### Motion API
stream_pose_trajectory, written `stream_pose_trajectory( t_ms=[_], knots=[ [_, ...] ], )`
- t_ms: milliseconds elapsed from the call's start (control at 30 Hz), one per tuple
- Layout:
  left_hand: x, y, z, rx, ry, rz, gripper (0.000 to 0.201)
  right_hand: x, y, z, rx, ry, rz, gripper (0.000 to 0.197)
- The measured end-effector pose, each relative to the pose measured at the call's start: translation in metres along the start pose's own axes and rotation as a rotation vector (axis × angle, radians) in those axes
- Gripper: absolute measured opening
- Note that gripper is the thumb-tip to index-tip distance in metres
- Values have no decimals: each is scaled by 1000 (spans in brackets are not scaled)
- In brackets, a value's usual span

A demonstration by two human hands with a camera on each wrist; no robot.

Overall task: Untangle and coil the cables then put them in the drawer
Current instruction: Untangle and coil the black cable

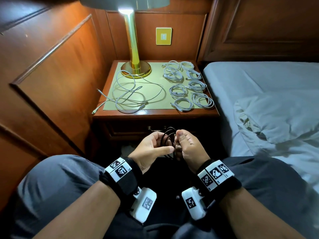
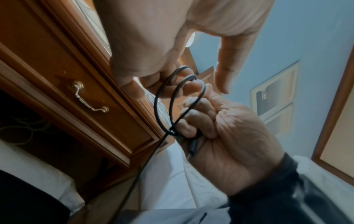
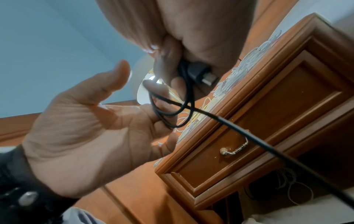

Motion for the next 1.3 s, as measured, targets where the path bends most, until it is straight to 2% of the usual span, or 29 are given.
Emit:
stream_pose_trajectory(
  t_ms=[100,233,400,467,533,633,767,867,1067,1233,1300],
  knots=[
    [3,-2,2,-17,50,-3,60,-3,-3,-2,-9,-8,-30,35],
    [0,-6,2,-28,50,-38,48,-5,-4,3,-61,70,-53,33],
    [-9,-8,-7,81,-264,-80,31,-7,-7,2,-104,129,-63,34],
    [-19,-8,-14,142,-404,-137,33,-15,-12,3,-143,178,-93,35],
    [-29,-9,-17,132,-444,-190,33,-25,-17,5,-165,238,-125,35],
    [-38,-14,-28,134,-470,-187,32,-38,-23,10,-173,261,-159,35],
    [-40,-17,-44,193,-443,-142,37,-56,-29,15,-136,165,-236,36],
    [-51,-15,-55,214,-439,-197,32,-65,-29,20,-82,91,-265,36],
    [-86,-15,-82,354,-788,-334,23,-108,-29,30,-48,-59,-468,34],
    [-69,-10,-77,434,-952,-299,22,-106,-25,35,-77,-165,-422,34],
    [-57,-10,-63,411,-995,-244,24,-97,-23,37,-103,-186,-385,33]
  ],
)
Point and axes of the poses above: each hand's wrist, its own y-axis away from the middle knuckle, its own x-axis out of the palm, z = x × y, the point moved 10 cm from there along -y, towards the middle knuckle, and after that the axes turned 5 degrees about -z, right-handed, at the moved point
